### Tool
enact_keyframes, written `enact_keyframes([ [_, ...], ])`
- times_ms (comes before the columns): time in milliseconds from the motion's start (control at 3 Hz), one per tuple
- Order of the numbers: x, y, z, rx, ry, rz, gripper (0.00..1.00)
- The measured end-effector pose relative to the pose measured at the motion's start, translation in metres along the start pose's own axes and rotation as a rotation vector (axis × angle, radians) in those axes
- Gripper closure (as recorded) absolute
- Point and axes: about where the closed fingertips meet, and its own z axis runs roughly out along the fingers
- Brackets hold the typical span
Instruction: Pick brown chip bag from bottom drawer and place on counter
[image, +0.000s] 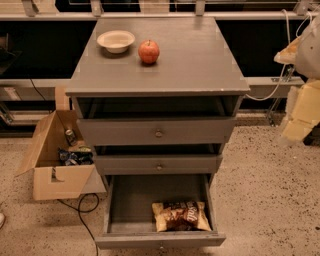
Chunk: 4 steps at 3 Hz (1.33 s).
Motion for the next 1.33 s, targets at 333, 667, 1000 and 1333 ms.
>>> enact_keyframes([
  [333, 0.0, 0.0, 0.0, 0.0, 0.0, 0.0, 0.0],
  [667, 0.002, 0.008, 0.025, -0.035, -0.011, 0.024, 0.0],
  [1000, 0.001, 0.044, 0.133, -0.175, -0.095, 0.103, 0.0],
  [1333, -0.008, 0.06, 0.197, -0.195, -0.143, 0.13, 0.0],
])
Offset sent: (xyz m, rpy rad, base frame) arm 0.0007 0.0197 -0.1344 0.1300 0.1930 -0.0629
